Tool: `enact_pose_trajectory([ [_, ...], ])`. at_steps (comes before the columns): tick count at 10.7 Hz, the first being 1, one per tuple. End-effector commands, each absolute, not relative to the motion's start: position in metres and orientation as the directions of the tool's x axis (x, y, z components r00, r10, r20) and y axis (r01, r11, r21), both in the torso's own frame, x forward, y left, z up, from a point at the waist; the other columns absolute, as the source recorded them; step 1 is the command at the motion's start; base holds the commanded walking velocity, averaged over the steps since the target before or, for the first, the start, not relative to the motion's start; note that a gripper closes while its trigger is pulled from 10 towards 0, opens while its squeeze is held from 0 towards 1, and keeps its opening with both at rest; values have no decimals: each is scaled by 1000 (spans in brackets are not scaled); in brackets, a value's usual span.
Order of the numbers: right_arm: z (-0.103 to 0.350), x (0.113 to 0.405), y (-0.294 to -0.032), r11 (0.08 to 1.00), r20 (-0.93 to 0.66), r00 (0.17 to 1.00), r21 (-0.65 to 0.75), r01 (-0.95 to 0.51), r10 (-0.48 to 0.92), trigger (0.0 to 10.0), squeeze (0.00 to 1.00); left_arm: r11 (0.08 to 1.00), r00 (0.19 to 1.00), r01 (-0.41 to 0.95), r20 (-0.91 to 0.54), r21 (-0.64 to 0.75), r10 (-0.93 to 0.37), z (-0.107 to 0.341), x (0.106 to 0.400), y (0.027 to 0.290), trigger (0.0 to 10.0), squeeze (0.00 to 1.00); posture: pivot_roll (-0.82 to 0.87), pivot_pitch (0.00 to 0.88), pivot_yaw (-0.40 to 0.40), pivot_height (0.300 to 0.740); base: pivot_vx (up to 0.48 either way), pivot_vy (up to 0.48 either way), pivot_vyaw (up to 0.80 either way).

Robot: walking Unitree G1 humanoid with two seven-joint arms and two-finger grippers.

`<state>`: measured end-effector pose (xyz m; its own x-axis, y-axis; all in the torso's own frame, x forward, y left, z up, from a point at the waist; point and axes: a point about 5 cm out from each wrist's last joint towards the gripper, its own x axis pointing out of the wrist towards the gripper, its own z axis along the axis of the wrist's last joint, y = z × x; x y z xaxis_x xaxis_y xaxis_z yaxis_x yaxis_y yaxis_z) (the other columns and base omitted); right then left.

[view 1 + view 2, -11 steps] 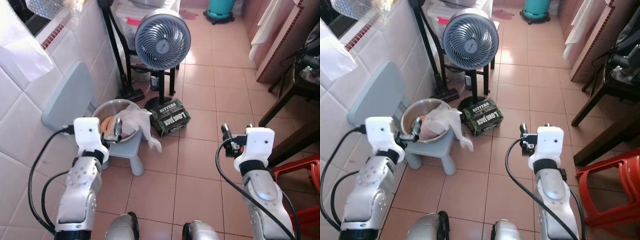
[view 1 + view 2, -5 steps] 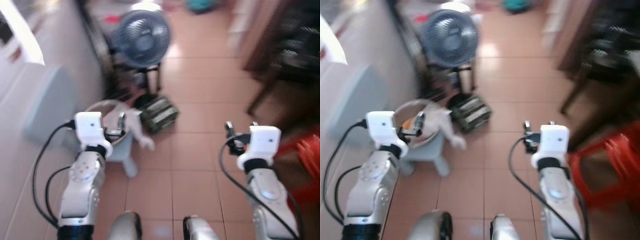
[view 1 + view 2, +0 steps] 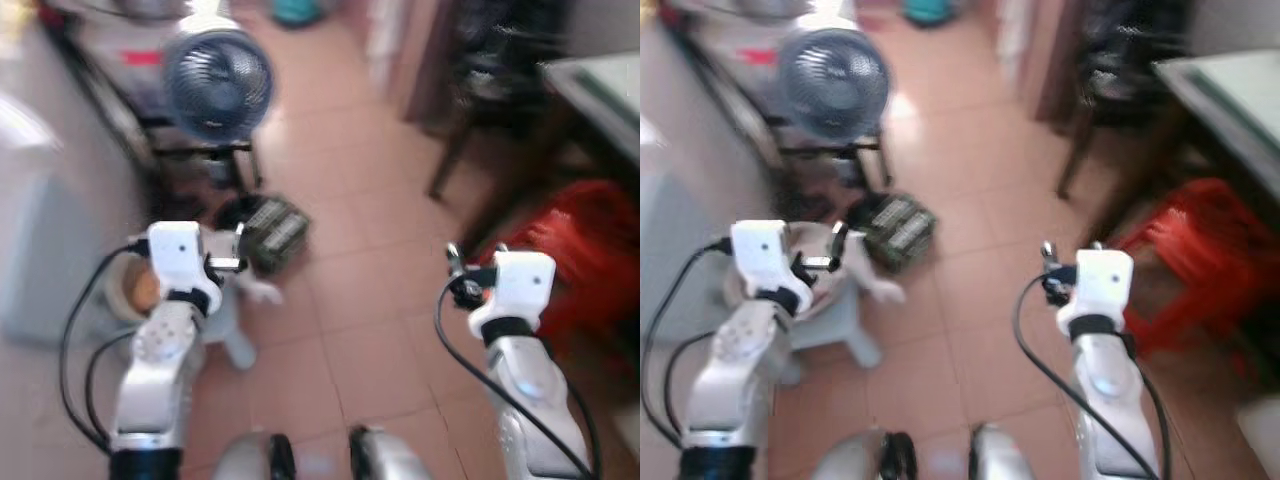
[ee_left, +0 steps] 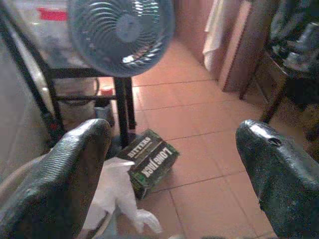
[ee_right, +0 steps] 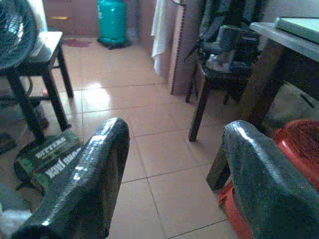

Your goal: Setting the table

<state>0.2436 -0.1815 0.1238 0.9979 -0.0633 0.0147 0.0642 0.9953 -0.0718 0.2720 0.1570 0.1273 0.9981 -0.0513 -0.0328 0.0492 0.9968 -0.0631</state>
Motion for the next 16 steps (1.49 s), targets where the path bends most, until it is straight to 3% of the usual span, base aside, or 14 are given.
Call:
enact_pose_trajectory([
  [1, 125, 244, -183, 995, 17, 998, -73, 67, -66, 10000, 0, 996, 998, 53, -22, -70, -55, 129, 272, 158, 10000, 0, -16, 165, 59, 740, 0, 0, -800],
  [5, 113, 240, -184, 995, -31, 996, -63, 81, -83, 10000, 0, 992, 994, 63, -85, -113, -73, 108, 269, 150, 10000, 0, -31, 136, 39, 740, 0, 0, -800],
  [7, 125, 252, -176, 997, 42, 997, -46, 69, -67, 10000, 0, 988, 994, 104, -13, -117, -107, 124, 279, 141, 10000, 0, -3, 132, 52, 740, 0, 0, -800],
  [12, 130, 239, -185, 993, 57, 996, -87, 74, -69, 10000, 0, 996, 997, 75, -12, -49, -76, 119, 265, 150, 10000, 0, -24, 149, 50, 740, 0, 0, -800],
  [14, 130, 237, -184, 993, 65, 996, -102, 67, -60, 10000, 0, 984, 995, 102, 0, -143, -104, 119, 263, 145, 10000, 0, -35, 146, 50, 740, 0, 0, -800],
  [16, 128, 231, -186, 991, 56, 996, -109, 71, -66, 10000, 0, 984, 994, 112, -6, -138, -114, 117, 261, 147, 10000, 0, -38, 143, 53, 740, 0, 0, -800],
])
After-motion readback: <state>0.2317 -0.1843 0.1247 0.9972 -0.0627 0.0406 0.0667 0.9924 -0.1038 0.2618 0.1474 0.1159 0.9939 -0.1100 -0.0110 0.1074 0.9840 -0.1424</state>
